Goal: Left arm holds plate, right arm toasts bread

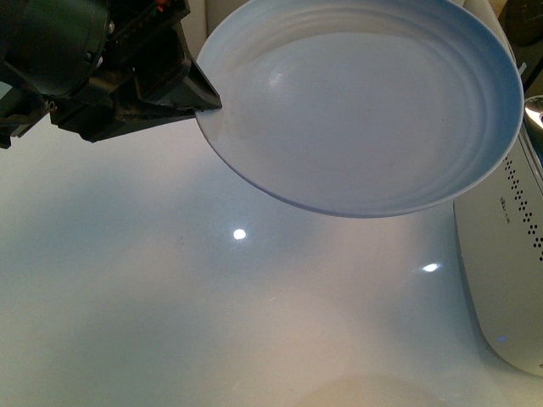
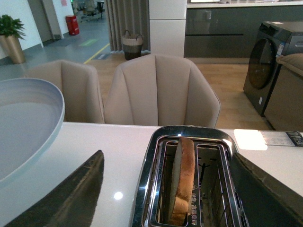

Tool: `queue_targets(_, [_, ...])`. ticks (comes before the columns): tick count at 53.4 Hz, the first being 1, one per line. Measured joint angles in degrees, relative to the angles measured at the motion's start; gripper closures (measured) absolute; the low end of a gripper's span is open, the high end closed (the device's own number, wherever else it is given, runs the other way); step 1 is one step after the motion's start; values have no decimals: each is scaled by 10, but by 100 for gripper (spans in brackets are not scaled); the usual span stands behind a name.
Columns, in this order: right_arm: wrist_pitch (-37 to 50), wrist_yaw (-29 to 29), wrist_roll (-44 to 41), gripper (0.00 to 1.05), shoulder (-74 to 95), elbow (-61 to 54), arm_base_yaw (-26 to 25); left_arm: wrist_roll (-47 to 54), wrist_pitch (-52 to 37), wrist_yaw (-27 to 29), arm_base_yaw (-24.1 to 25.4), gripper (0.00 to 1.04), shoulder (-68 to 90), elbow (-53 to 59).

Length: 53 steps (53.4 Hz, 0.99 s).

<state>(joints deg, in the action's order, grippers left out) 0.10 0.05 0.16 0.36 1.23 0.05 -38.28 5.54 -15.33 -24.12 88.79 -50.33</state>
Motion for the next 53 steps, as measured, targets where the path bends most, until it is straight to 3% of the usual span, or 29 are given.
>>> queue_targets(5, [0, 0, 0, 7, 0, 0, 0, 0, 0, 0, 0, 102, 0, 0])
queue_targets(15, [0, 0, 0, 9, 0, 0, 0, -2, 54, 38, -3, 102, 0, -19])
queue_targets(28, [0, 0, 0, 9, 0, 0, 0, -5, 61, 10, 17, 102, 6, -46])
queue_targets(35, [0, 0, 0, 9, 0, 0, 0, 24, 60, -20, 78, 102, 28, -53])
queue_targets(44, [0, 0, 0, 9, 0, 0, 0, 119, 39, -59, 209, 102, 79, -51])
queue_targets(53, [0, 0, 0, 9, 0, 0, 0, 197, 21, -77, 291, 102, 123, -35])
